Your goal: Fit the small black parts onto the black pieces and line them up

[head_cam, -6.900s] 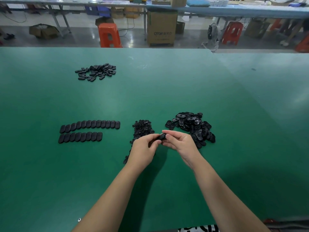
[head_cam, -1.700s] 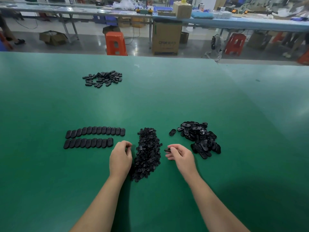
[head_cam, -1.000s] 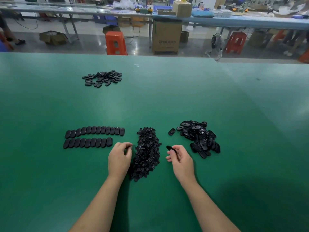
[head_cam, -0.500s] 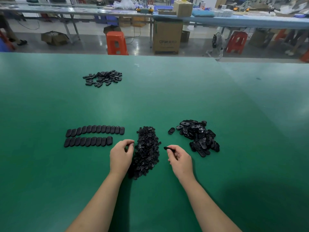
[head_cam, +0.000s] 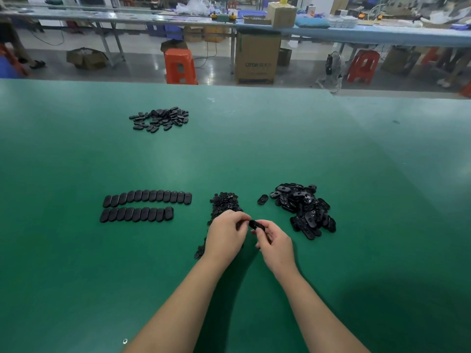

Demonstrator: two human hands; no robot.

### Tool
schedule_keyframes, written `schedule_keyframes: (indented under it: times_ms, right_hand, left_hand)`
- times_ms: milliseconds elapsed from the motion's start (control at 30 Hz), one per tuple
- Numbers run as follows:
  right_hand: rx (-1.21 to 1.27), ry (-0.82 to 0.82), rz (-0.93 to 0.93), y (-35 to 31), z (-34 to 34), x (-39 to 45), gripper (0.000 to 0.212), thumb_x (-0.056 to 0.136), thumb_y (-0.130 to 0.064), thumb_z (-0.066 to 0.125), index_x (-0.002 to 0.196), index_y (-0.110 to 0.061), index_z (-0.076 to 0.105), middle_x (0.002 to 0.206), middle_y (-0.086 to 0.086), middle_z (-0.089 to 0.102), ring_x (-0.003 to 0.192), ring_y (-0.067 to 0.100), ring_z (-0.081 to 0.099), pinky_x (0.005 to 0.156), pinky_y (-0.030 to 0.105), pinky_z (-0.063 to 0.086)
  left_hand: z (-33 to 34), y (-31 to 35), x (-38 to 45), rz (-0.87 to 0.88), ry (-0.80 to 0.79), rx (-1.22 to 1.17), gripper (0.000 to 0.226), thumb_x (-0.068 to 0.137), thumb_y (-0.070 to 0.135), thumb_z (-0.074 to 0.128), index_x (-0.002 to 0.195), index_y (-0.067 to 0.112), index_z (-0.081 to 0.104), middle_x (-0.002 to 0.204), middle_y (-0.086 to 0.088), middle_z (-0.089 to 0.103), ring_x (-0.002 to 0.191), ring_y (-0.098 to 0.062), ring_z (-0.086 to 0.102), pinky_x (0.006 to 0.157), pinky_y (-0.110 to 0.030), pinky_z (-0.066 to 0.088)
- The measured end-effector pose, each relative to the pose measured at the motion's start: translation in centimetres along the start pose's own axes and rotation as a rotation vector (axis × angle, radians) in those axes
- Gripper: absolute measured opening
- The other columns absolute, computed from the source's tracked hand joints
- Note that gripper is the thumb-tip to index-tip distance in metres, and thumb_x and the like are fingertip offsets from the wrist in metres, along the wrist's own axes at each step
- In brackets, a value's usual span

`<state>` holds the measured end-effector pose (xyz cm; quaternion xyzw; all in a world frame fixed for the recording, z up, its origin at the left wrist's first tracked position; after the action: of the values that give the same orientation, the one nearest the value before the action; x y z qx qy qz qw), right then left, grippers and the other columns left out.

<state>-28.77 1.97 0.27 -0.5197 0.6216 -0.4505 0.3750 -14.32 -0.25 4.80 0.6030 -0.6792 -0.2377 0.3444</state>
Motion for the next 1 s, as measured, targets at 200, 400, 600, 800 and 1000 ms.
schedule_keyframes:
  times_ms: [200, 400, 600, 800, 1000]
  right_hand:
    - [-0.014, -0.005, -0.023, 0.2, 0.0, 0.1, 0.029, 0.097, -0.014, 0.063, 0.103, -0.042, 0.066, 0.093, -0.016, 0.075, 0.087, 0.007, 0.071, 0.083, 0.038, 0.060]
    - [0.017, -0.018, 0.009, 0.0, -0.3, 0.2, 0.036, 0.099, -0.008, 0.054, 0.103, -0.043, 0.062, 0.091, -0.013, 0.075, 0.066, 0.008, 0.067, 0.068, 0.035, 0.056]
    - [0.035, -0.017, 0.012, -0.2, -0.3, 0.1, 0.023, 0.103, -0.010, 0.052, 0.112, -0.028, 0.063, 0.092, -0.016, 0.075, 0.057, 0.006, 0.059, 0.062, 0.026, 0.050]
    - [0.034, -0.009, 0.014, -0.3, -0.3, 0.0, 0.020, 0.102, -0.011, 0.054, 0.103, -0.030, 0.060, 0.085, -0.016, 0.075, 0.057, 0.005, 0.059, 0.058, 0.018, 0.047]
    - [0.038, -0.001, 0.024, -0.1, -0.5, 0.0, 0.011, 0.101, -0.019, 0.058, 0.094, -0.025, 0.054, 0.087, -0.013, 0.076, 0.060, 0.011, 0.067, 0.062, 0.031, 0.054]
  left_hand:
    - [1.4, 1.1, 0.2, -0.027, -0.092, 0.117, 0.020, 0.095, 0.021, 0.059, 0.104, 0.023, 0.076, 0.095, 0.007, 0.065, 0.086, -0.011, 0.061, 0.080, -0.031, 0.052]
    - [1.3, 0.6, 0.3, -0.145, -0.077, -0.027, 0.014, 0.092, 0.015, 0.062, 0.098, 0.019, 0.075, 0.085, 0.013, 0.071, 0.077, 0.002, 0.063, 0.070, -0.012, 0.046]
    - [0.9, 0.2, 0.5, -0.222, -0.043, -0.112, 0.007, 0.089, 0.015, 0.069, 0.088, 0.022, 0.071, 0.080, 0.012, 0.069, 0.075, 0.002, 0.062, 0.064, -0.005, 0.041]
    - [1.1, 0.6, 0.6, -0.259, -0.045, -0.162, 0.010, 0.087, 0.018, 0.071, 0.081, 0.025, 0.070, 0.074, 0.012, 0.070, 0.067, 0.005, 0.061, 0.058, -0.009, 0.042]
    - [1.5, 1.4, 0.6, -0.286, -0.027, -0.252, 0.012, 0.091, 0.017, 0.067, 0.083, 0.027, 0.066, 0.078, 0.011, 0.069, 0.068, 0.010, 0.061, 0.057, -0.006, 0.040]
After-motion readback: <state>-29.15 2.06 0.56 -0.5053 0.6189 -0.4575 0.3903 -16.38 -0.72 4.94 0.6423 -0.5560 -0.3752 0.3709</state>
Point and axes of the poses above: each hand's wrist, its own x-axis towards the middle knuckle, its own z-axis out of the palm, y = z × x, the point moved 1 cm from there along x, towards the middle knuckle
